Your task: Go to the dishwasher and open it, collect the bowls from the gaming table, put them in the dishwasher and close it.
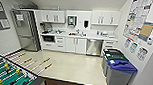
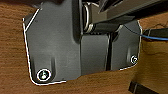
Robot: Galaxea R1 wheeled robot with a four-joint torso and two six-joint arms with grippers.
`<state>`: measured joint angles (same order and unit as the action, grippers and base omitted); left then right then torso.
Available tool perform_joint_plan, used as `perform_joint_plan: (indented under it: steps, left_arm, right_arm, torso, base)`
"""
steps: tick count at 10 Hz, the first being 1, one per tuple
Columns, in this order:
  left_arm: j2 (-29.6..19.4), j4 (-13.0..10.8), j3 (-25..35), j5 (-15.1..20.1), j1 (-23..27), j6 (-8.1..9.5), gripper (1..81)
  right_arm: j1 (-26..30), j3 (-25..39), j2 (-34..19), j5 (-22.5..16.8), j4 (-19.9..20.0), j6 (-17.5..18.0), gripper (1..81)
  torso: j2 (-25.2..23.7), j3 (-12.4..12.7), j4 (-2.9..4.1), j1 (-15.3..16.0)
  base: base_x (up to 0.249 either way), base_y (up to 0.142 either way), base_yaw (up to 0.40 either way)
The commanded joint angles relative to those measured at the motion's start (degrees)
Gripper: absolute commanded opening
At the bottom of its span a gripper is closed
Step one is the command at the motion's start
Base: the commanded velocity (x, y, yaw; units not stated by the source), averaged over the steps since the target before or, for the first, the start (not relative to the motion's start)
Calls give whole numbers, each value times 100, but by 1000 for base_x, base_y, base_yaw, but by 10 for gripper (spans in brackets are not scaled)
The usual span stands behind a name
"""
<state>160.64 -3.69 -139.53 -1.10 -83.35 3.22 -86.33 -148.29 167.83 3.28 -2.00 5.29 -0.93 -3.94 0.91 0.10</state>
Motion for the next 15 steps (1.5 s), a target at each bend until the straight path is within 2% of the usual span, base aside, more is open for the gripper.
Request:
perform_joint_plan:
  steps: [1,15]
  left_arm:
    - [-110,-53,31,303,262,-14,811]
    - [-110,-44,31,303,235,-14,811]
  right_arm:
    - [270,11,-28,-302,-73,-28,811]
    - [278,11,-28,-302,-81,-28,811]
  torso:
    - [0,0,0,0]
    - [0,0,0,0]
  base:
    - [122,0,0]
    - [116,0,0]
